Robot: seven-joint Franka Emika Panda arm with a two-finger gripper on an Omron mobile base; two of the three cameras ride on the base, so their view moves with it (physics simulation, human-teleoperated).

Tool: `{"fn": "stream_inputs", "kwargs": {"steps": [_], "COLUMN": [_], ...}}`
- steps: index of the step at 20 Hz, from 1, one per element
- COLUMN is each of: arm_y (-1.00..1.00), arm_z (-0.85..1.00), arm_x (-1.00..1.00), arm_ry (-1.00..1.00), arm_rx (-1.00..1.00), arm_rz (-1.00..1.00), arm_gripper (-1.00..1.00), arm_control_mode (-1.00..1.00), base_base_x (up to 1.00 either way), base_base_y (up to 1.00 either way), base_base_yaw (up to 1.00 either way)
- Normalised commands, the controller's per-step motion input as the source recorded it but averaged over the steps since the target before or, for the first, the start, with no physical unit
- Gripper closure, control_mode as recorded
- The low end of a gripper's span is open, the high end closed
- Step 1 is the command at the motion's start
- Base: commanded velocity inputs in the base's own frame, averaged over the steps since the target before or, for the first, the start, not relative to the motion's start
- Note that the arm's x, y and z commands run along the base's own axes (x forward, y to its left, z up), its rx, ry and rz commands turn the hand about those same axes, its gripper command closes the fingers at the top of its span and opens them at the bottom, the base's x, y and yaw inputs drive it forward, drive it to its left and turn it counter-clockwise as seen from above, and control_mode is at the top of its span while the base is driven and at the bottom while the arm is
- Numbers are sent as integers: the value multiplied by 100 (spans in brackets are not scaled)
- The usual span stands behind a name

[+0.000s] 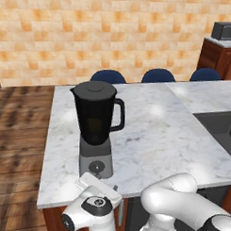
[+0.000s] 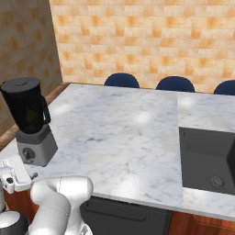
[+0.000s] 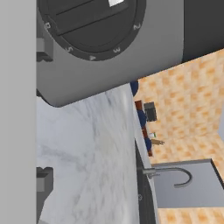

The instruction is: Open the blender lid, put the pear in the blender, close the lid, and start the blender.

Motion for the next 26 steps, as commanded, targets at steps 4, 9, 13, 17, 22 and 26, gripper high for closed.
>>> {"fn": "stream_inputs", "kwargs": {"steps": [4, 9, 13, 17, 22, 26], "arm_y": [21, 11, 3, 0, -2, 0], "arm_z": [-27, -32, -16, 3, 57, 98], "arm_x": [20, 27, 30, 8, -53, -55], "arm_ry": [0, 0, -2, -12, -20, -17], "arm_rx": [0, 0, 0, 0, 0, 0], "arm_rz": [0, 0, 0, 0, 0, 0], "arm_gripper": [-100, -100, -100, -100, -100, -100], "arm_control_mode": [-100, -100, -100, -100, -100, -100], "base_base_x": [0, 0, 0, 0, 0, 0], "base_base_y": [0, 0, 0, 0, 0, 0], "base_base_yaw": [0, 0, 0, 0, 0, 0]}}
